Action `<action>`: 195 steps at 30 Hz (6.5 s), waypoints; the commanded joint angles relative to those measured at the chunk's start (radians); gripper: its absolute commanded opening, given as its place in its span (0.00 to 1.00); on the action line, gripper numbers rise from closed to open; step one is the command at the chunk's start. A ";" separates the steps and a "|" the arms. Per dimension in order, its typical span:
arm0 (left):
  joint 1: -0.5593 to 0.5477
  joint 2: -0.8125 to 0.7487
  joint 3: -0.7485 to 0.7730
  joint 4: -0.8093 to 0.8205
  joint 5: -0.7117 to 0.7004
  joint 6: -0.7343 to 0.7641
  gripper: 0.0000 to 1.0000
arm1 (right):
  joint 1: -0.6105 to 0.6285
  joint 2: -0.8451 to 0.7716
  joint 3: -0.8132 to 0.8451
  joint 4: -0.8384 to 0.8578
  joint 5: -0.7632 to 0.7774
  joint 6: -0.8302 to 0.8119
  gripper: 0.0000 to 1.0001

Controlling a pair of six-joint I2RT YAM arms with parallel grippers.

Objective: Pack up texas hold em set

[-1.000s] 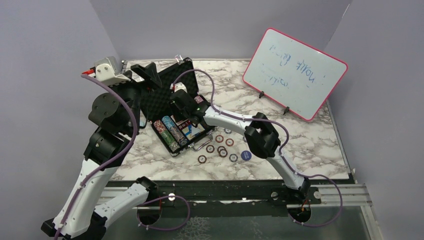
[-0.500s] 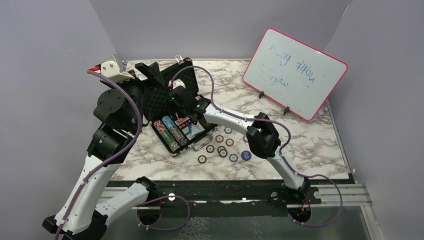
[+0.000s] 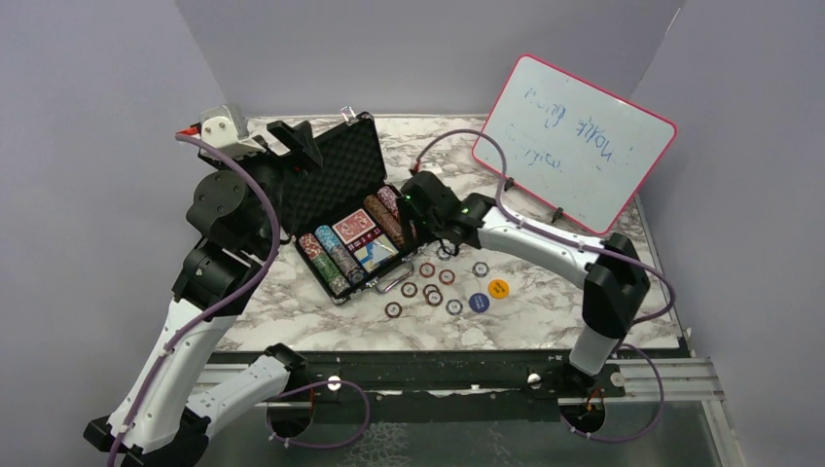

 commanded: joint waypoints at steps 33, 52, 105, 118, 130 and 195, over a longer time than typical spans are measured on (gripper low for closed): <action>0.002 0.060 -0.031 0.001 0.072 -0.052 0.85 | -0.125 -0.181 -0.558 -0.161 -0.188 0.366 0.63; 0.002 0.058 -0.040 0.002 0.057 -0.054 0.85 | -0.115 -0.236 -0.512 -0.238 -0.214 0.224 0.65; 0.002 0.083 0.004 0.003 0.007 0.005 0.85 | 0.026 0.112 0.086 -0.065 -0.184 0.023 0.49; 0.002 0.064 0.019 -0.024 0.001 -0.003 0.85 | 0.038 0.419 0.442 -0.137 -0.225 -0.083 0.50; 0.002 0.060 0.011 -0.028 0.004 0.000 0.85 | 0.037 0.423 0.470 -0.197 -0.288 -0.094 0.58; 0.002 0.078 -0.023 -0.029 0.065 -0.051 0.85 | -0.288 -0.295 -0.614 -0.096 -0.030 0.241 0.42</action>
